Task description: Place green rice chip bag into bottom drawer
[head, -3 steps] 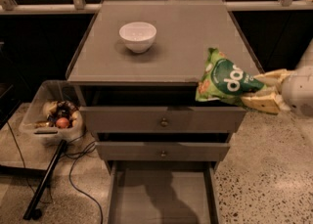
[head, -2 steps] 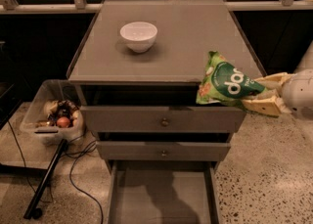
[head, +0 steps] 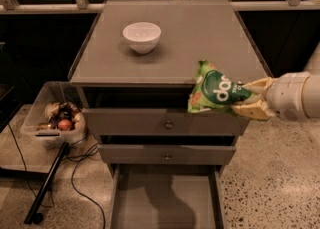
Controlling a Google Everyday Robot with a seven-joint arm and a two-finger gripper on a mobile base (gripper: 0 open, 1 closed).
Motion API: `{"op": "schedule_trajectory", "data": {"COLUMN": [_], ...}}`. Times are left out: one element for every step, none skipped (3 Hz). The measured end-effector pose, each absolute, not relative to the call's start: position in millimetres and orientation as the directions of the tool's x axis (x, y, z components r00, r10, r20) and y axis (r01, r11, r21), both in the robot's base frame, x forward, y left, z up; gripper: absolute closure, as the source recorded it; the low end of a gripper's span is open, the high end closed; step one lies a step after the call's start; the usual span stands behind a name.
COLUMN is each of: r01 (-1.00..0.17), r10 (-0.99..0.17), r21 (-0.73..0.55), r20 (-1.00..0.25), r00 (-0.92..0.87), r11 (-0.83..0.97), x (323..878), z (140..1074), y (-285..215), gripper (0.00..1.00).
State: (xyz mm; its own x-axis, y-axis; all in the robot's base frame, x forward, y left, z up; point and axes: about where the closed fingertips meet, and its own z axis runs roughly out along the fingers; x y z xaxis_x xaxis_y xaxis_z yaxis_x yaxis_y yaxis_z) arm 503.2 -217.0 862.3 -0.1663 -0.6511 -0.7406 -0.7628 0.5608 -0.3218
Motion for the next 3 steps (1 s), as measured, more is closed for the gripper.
{"op": "schedule_trajectory", "data": {"r01": [-0.807,-0.830,-0.834], "r10": [-0.665,-0.671,-0.677], "r21": [-0.245,-0.180,-0.144], "r20": [-0.712,-0.688,-0.664], "r00": [-0.225,-0.278,-0.318], "r11": [0.537,0.528,0.533], "x": [493.7,484.3,479.0], "z": [799.8,745.9,701.0], "y": [-189.0,-168.4,-156.6], "gripper": [1.00,1.00,1.00]}}
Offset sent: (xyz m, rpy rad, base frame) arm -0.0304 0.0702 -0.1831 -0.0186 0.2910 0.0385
